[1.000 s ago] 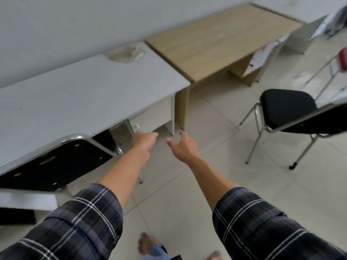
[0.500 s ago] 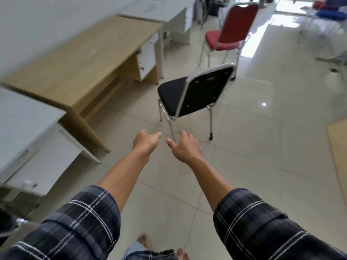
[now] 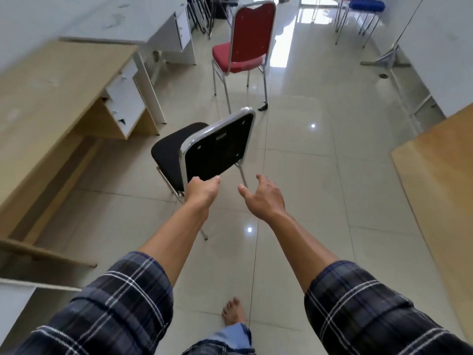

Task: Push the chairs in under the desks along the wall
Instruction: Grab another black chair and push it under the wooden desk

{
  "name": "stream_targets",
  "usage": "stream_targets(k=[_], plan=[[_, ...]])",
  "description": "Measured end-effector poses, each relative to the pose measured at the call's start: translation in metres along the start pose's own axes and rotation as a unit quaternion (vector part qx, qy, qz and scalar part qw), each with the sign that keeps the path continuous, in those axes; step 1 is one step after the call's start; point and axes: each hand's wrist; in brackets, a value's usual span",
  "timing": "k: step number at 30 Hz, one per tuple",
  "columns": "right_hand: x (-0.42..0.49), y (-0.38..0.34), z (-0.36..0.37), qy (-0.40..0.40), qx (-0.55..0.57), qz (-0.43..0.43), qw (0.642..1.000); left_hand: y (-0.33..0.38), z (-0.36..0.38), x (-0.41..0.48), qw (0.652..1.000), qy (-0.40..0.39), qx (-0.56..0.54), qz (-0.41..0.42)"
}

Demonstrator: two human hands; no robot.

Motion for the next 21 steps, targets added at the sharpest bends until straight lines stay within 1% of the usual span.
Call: stream_targets(k=[3,7,9,13,17,21], plan=[[0.048,-0.009,-0.011,0.013,0.007,0.011,1.0,0.037,0.018,0.03,0.999,0.047,-0.004,-0.026],[0.103,-0.03,-0.018,0.017,0.033,-0.005,0.999,0.078,0.028,0.067,0.988,0.11,-0.072,-0.082],[0.129,-0.042,-0.019,0.014,0.052,-0.013,0.998,0.088,0.032,0.082,0.983,0.129,-0.067,-0.109],[0.184,-0.061,-0.016,-0.009,0.067,-0.041,0.997,0.104,0.04,0.114,0.97,0.165,-0.052,-0.169],[0.247,-0.074,-0.017,-0.047,0.079,-0.038,0.995,0.117,0.058,0.142,0.951,0.177,-0.11,-0.228],[0.292,-0.082,-0.014,-0.097,0.042,-0.037,0.994,0.119,0.073,0.158,0.925,0.257,-0.079,-0.268]])
Point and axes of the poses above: each hand's wrist, its own x-axis towards the middle knuckle, its own z-axis out of the palm, y = z × x, and after that the axes turned 11 degrees about y, right-handed
